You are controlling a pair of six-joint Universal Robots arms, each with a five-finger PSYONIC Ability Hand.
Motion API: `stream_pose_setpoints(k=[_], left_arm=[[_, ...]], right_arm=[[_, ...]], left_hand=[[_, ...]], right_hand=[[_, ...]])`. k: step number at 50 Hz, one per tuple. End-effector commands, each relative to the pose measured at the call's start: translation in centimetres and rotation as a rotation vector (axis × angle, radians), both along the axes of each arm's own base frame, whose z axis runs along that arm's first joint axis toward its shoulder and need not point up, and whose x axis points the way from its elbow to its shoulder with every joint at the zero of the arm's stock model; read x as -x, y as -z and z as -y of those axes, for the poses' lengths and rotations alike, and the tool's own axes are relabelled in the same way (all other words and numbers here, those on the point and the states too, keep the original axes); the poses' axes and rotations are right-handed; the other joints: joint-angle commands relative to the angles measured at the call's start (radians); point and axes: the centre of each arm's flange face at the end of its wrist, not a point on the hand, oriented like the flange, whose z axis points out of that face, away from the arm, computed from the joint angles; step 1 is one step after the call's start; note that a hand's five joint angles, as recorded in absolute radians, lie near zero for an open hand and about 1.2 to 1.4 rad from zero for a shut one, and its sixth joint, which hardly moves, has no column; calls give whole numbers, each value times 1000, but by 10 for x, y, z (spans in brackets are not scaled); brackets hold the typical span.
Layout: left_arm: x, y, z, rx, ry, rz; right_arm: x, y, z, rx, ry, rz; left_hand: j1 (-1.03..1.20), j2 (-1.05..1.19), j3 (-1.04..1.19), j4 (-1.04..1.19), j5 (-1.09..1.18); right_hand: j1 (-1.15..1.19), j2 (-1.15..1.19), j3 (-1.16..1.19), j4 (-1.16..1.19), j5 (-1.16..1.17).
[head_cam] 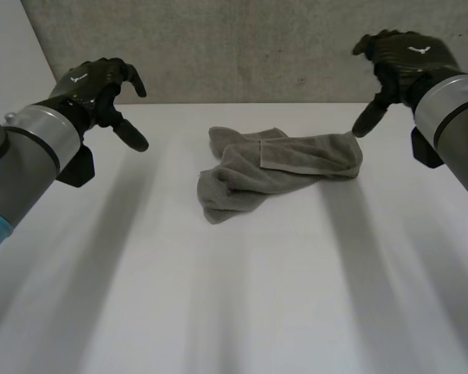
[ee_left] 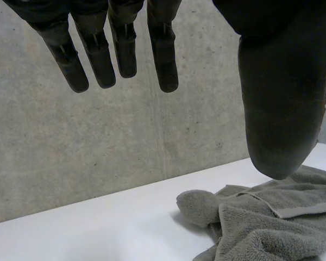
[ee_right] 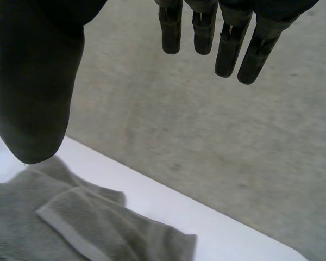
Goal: Fold the towel.
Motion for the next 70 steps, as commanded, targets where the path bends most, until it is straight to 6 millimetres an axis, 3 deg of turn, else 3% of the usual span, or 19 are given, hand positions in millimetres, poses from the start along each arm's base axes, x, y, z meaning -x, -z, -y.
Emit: stream_pose_setpoints(k=[1, 9, 13, 16, 20, 28, 30, 31, 34, 36, 45, 55, 59, 65, 66, 67, 68, 69, 70], left_arm=[[7, 23, 12, 16, 16, 3], [8, 24, 17, 27, 15, -6], [5, 19, 16, 42, 9, -9], [5, 18, 15, 47, 11, -9], [5, 19, 17, 49, 9, -10], [3, 25, 22, 35, -1, -3], [3, 27, 23, 32, -3, -2], [3, 29, 24, 28, -3, 1], [3, 32, 25, 21, -3, 3], [4, 34, 25, 17, -3, 6], [3, 34, 25, 17, -6, 6], [2, 28, 24, 27, -6, 3], [1, 25, 22, 35, -4, 0], [2, 22, 19, 36, 0, 0], [3, 23, 17, 32, 5, 2], [3, 23, 17, 32, 5, 2], [5, 24, 15, 25, 14, 5], [7, 28, 12, 14, 22, 8], [7, 28, 12, 14, 22, 8]], right_arm=[[-23, 25, -4, -71, -234, -14], [-61, 85, 25, -91, -412, -79], [-111, 124, 43, -30, -461, -93], [-130, 150, 62, -3, -441, -89], [-139, 178, 76, -4, -409, -94], [-164, 217, 63, -27, -446, -105], [-164, 219, 62, -33, -448, -107], [-164, 221, 61, -38, -448, -109], [-165, 217, 58, -47, -455, -111], [-165, 208, 57, -44, -456, -105], [-153, 95, 34, 5, -455, -60], [-108, 79, -15, -253, -423, -156], [-86, 66, -50, -197, -434, -147], [-59, 51, -71, -80, -411, -122], [-50, 49, -75, -49, -398, -135], [-43, 49, -79, -25, -390, -161], [-43, 49, -79, -25, -390, -162], [-38, 53, -84, -18, -389, -206], [-38, 53, -84, -18, -389, -207]], left_hand=[[-50, -51, -56, -59, -17], [-62, -63, -68, -71, -29], [-85, -87, -91, -94, -53], [-86, -87, -91, -94, -53], [-89, -90, -94, -97, -56], [-89, -90, -94, -97, -56], [-89, -90, -94, -97, -56], [-89, -90, -94, -97, -56], [-94, -95, -100, -103, -61], [-97, -98, -103, -106, -64], [-106, -107, -112, -115, -73], [-112, -113, -118, -121, -79], [-115, -116, -121, -124, -82], [-118, -119, -123, -127, -85], [-118, -119, -123, -127, -85], [-118, -119, -123, -127, -85], [-118, -119, -123, -127, -85], [-115, -116, -121, -124, -82], [-115, -116, -121, -124, -82]], right_hand=[[-64, -73, -66, -77, -58], [-64, -73, -66, -77, -58], [-64, -73, -66, -77, -58], [-64, -73, -66, -77, -58], [-64, -73, -66, -77, -58], [-64, -73, -66, -77, -58], [61, 52, 59, 48, 67], [351, 343, 350, 339, 357], [976, 968, 975, 964, 982], [1156, 1147, 1154, 1143, 1162], [1158, 1149, 1156, 1145, 1164], [1158, 1149, 1156, 1145, 1164], [1158, 1149, 1156, 1145, 1164], [1158, 1149, 1156, 1145, 1164], [1147, 1139, 1145, 1135, 1153], [679, 671, 677, 667, 685], [674, 666, 673, 662, 680], [204, 195, 202, 191, 209], [199, 190, 197, 186, 205]])
